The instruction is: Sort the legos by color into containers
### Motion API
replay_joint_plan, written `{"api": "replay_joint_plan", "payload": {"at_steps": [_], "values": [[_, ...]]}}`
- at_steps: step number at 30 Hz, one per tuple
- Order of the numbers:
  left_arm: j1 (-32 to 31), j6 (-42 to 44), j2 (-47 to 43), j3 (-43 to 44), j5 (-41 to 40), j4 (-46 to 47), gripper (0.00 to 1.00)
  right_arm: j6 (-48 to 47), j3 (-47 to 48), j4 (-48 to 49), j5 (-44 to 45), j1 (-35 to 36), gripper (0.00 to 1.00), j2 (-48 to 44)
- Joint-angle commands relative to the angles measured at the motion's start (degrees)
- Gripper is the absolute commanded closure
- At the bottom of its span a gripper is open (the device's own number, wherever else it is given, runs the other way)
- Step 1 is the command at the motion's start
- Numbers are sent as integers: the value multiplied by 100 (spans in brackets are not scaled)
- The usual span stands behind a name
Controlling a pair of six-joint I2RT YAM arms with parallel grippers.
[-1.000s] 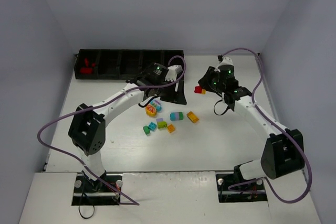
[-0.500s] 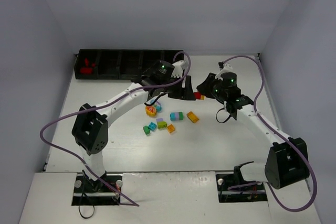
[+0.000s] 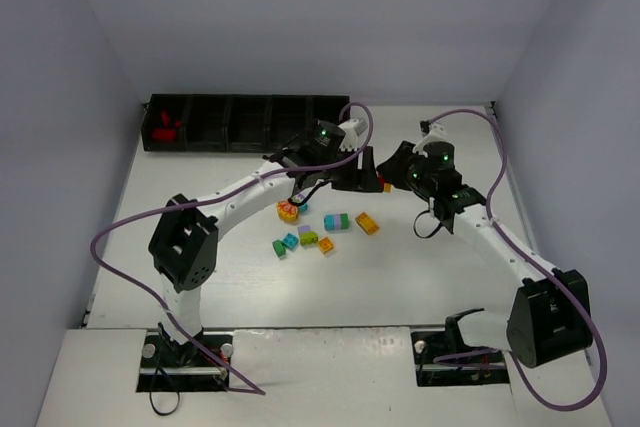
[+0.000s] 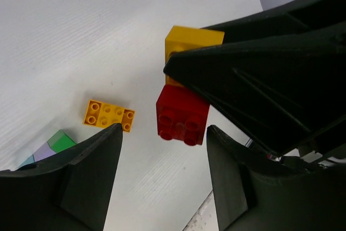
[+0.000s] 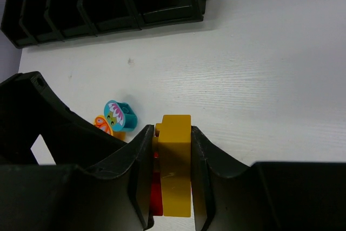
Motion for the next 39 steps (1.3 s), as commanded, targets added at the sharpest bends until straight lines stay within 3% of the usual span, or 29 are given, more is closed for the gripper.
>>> {"api": "replay_joint_plan", "payload": {"at_steps": [1, 9, 12, 14, 16, 18, 21, 39], "values": [[-4, -177, -207, 256, 29, 646, 43, 100, 24, 399, -72, 56, 100, -288], [-4, -151, -120, 177, -31, 761, 49, 127, -2, 399, -115, 65, 100, -305], [-4, -115, -85, 194, -49, 770, 60, 118, -2, 399, -150, 65, 100, -305], [-4, -124, -76, 212, -14, 778, 73, 127, -11, 399, -159, 65, 100, -314], [-4, -159, -67, 212, 38, 805, 74, 118, -20, 399, -177, 65, 100, -323], [-4, -203, -58, 168, 144, 874, 83, 135, -11, 399, -220, 65, 100, -314], [5, -265, -49, 124, 276, 875, 100, 100, -37, 416, -212, 65, 100, -297], [532, 368, -1041, -622, 891, -92, 100, -374, -284, 381, 254, 38, 100, 19]]}}
